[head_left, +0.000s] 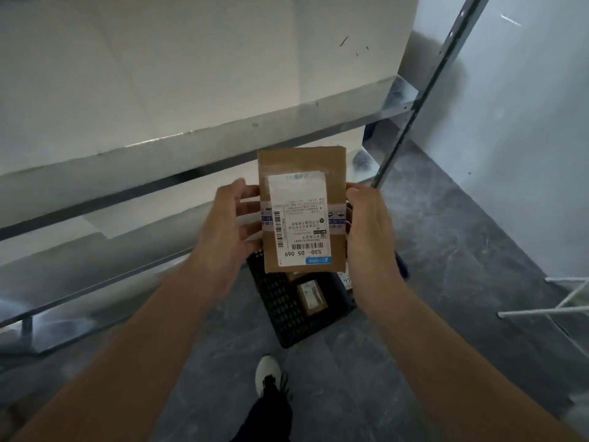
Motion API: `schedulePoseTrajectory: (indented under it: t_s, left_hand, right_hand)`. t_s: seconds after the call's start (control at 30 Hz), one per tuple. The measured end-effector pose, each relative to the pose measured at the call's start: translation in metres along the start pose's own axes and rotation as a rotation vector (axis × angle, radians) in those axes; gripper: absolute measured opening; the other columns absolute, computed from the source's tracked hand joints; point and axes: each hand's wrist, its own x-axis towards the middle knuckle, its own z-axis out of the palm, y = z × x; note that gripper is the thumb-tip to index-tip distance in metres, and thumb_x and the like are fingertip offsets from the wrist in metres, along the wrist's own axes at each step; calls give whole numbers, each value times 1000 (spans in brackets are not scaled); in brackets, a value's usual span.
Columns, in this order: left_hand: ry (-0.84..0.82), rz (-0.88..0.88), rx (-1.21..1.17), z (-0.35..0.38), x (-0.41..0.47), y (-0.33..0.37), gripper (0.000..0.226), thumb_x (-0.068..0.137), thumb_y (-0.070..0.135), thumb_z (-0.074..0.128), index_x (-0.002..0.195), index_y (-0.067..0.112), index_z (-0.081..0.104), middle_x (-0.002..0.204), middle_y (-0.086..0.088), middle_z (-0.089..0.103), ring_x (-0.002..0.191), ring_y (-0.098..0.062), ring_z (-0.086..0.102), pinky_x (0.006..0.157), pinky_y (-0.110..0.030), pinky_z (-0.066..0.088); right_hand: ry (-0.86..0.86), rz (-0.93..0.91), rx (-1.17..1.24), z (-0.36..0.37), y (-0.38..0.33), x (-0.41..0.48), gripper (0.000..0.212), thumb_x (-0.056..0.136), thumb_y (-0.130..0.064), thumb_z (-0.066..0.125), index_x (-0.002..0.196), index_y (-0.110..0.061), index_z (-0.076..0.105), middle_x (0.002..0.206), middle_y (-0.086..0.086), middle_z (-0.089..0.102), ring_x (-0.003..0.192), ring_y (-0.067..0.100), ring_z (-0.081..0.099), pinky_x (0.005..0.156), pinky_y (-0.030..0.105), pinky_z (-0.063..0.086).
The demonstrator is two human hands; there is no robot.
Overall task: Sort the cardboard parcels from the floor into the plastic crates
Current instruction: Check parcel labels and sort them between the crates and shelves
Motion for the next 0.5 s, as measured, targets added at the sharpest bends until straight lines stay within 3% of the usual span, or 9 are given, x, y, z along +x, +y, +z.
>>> schedulePoseTrajectory:
  t_s: [0.1, 0.27, 0.37, 0.5]
  left_hand:
    - [16, -59, -7, 10, 48, -11, 46, 104, 45, 38, 117, 10, 66, 87, 0, 76, 98, -27, 71, 87, -45, 58]
    - [54, -95, 51, 27, 114, -40, 38, 105, 38, 37, 103, 18, 70, 77, 10, 76, 79, -8, 74, 85, -42, 59]
    - [96, -122, 71, 31, 153, -73, 42, 105, 38, 35, 108, 16, 72, 82, 8, 77, 82, -8, 74, 85, -41, 59]
    - [202, -120, 135, 31, 204, -129, 43, 107, 35, 34, 106, 16, 73, 83, 8, 76, 81, -7, 72, 78, -36, 58]
  right_hand:
    - [-20, 48, -39, 3, 14, 44, 22, 113, -31, 44, 116, -20, 63, 78, -17, 78, 72, 0, 75, 58, 19, 58]
    - [-79, 149, -122, 2, 44, 119, 36, 113, -31, 43, 131, -10, 66, 101, 1, 82, 87, 12, 80, 60, 24, 60]
    - [-121, 216, -131, 0, 79, 167, 38, 113, -36, 41, 138, -23, 67, 114, 2, 81, 96, 13, 80, 65, 24, 63]
    - [-221, 350, -125, 4, 146, 231, 38, 112, -40, 41, 142, -39, 65, 119, -3, 81, 109, 18, 79, 81, 39, 67]
